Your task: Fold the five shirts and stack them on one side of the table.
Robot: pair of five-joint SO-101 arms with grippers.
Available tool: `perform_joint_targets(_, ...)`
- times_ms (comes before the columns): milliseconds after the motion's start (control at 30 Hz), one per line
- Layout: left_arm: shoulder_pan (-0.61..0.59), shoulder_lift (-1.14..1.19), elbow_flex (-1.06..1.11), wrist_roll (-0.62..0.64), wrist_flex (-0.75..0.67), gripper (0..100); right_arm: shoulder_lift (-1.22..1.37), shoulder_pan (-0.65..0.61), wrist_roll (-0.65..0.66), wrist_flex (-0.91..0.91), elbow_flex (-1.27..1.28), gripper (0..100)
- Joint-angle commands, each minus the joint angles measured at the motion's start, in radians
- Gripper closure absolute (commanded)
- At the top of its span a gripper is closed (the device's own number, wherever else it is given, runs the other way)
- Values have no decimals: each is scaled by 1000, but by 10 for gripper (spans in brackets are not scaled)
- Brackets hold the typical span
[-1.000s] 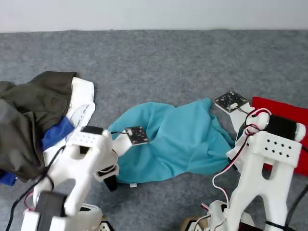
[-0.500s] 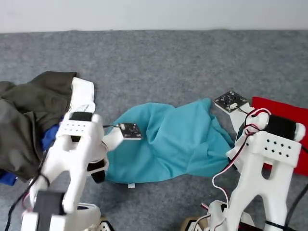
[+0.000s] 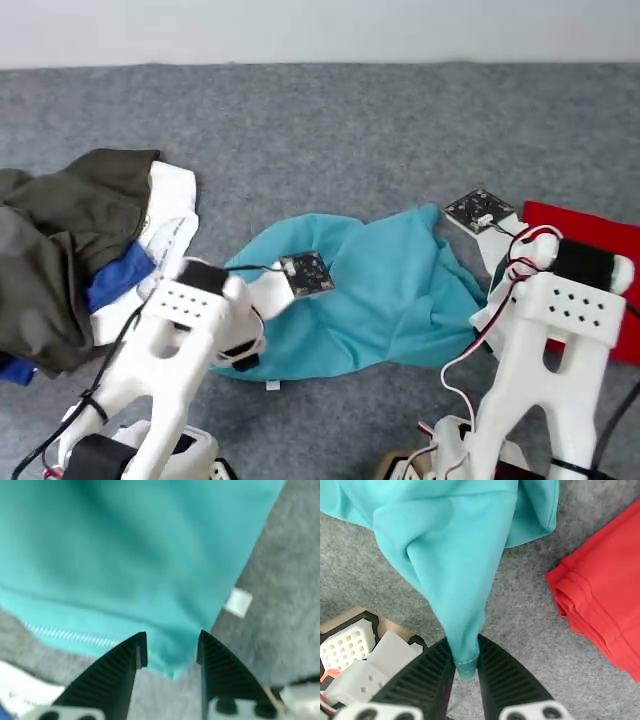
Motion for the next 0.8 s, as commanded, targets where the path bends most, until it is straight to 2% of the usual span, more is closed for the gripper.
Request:
perform_joint_targets(0, 18, -32, 70, 21, -91, 823, -33, 15, 2, 35, -8, 989)
perform_joint_targets(233, 9, -34, 226, -31, -60, 823, -33, 16, 2, 36, -8, 989)
perform_joint_targets(333, -66, -34, 222, -48, -46, 823, -33, 16, 2, 36, -8, 989)
perform_joint_targets(433, -129, -40, 200, -115, 26, 824, -33, 16, 2, 36, -8, 989)
perform_joint_targets(567, -189, -43, 94, -137, 149, 846, -33, 31, 2, 36, -11, 989)
perform_joint_targets(767, -146, -43, -165, -137, 319, 851, -33, 73, 8, 36, -12, 989)
